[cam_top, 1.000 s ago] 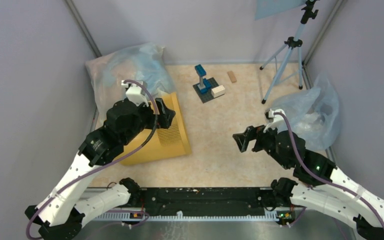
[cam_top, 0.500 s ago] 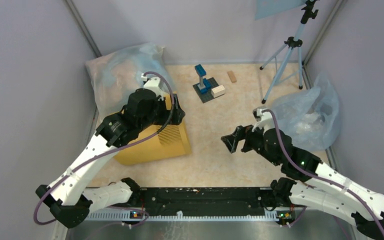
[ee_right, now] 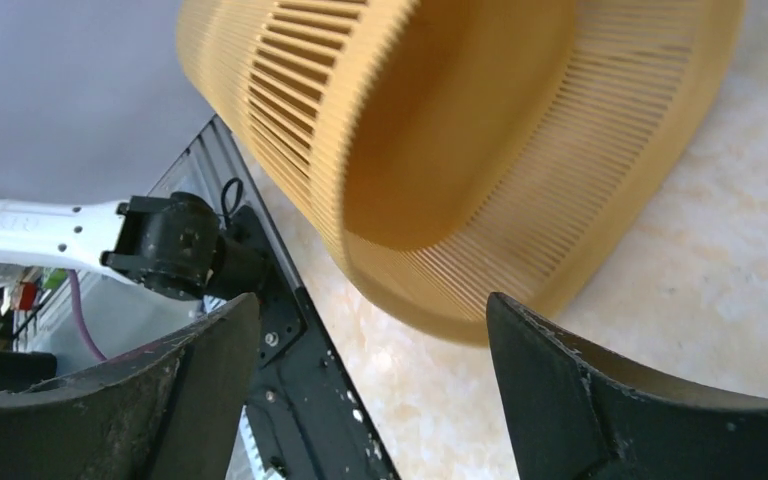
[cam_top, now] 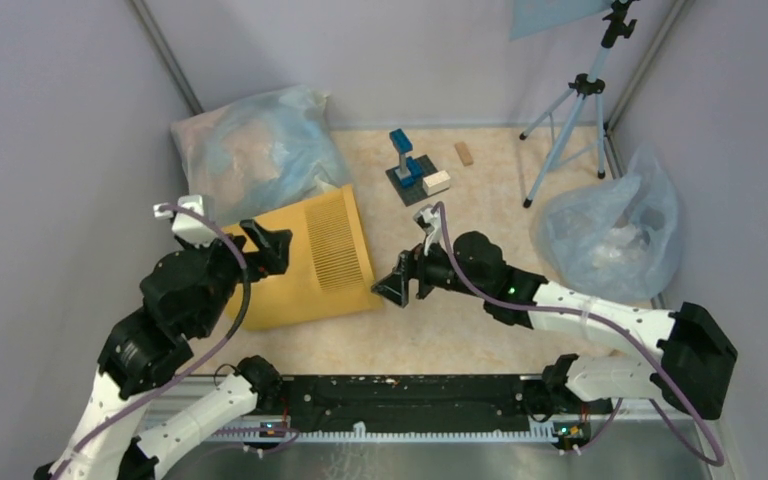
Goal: Put the trash bags into the trash bin
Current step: Adjust the trash bin at the center of the board.
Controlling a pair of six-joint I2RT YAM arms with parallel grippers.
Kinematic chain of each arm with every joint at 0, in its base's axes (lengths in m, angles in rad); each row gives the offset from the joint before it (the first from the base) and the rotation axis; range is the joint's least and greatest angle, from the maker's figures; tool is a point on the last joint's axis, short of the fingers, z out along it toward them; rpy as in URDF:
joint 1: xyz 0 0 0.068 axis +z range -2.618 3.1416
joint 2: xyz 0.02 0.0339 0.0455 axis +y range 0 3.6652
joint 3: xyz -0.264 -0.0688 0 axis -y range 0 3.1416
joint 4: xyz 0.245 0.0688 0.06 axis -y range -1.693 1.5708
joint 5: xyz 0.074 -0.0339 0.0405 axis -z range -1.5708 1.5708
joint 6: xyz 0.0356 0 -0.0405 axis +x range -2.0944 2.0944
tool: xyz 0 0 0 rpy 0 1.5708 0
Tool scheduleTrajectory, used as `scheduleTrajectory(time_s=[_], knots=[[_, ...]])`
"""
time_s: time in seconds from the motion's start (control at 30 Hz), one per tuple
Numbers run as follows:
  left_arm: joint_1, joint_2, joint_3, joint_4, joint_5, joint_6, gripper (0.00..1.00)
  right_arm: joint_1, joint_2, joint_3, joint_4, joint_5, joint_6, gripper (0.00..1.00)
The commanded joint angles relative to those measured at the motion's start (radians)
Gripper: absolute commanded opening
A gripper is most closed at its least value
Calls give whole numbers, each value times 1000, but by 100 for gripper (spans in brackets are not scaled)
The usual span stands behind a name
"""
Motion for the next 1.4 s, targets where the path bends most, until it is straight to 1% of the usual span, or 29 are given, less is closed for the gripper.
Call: scheduleTrajectory(time_s=[0.0,0.17,0.23,0.27,0.33,0.4,0.43,0.47,0.57,0.67,0.77,0.83,0.93,1.03,1.13,1.17,1.2,1.23,1.27,1.3,1.33,1.37], knots=[[-2,-77,-48,22,-17,32,99,10,61,91,190,-64,-53,80],[-1,-93,-40,12,29,59,99,9,167,156,213,-103,-65,68],[-1,-91,-38,2,39,64,99,11,200,177,230,-132,-59,61],[-2,-89,-38,-3,42,65,99,11,214,189,232,-144,-54,55],[-1,-88,-37,-15,37,59,99,12,233,209,225,-152,-49,39],[-2,-92,-40,-22,32,56,99,15,234,227,200,-148,-45,12],[-1,-95,-42,-24,35,56,99,15,225,240,171,-142,-53,1],[-1,-97,-44,-22,40,56,99,15,211,257,100,-122,-70,0],[-1,-100,-57,-10,78,64,99,14,120,294,-89,11,-121,0],[-1,-99,-71,8,135,80,99,14,-5,335,-286,142,-158,0],[-1,-104,-93,29,173,84,99,15,-82,406,-455,230,-189,0],[-1,-113,-114,52,194,78,99,15,-105,487,-566,273,-211,0],[-1,-117,-153,84,228,60,99,15,-68,678,-740,262,-264,0],[-1,-109,-185,100,266,42,99,19,49,909,-949,236,-328,0],[-1,-93,-199,102,289,33,99,31,190,1082,-1071,258,-373,0],[-1,-90,-202,102,290,31,99,31,227,1104,-1090,270,-379,2],[-1,-86,-206,102,290,30,99,31,257,1115,-1096,278,-382,5],[-1,-87,-212,103,289,27,99,31,285,1120,-1094,280,-383,12],[-1,-85,-217,105,290,26,99,34,309,1124,-1089,275,-385,29],[-1,-85,-223,107,288,24,99,41,332,1130,-1084,275,-386,51],[-2,-83,-226,109,288,23,99,54,346,1135,-1081,298,-386,61],[-1,-82,-230,109,290,21,99,65,352,1132,-1072,322,-382,66]])
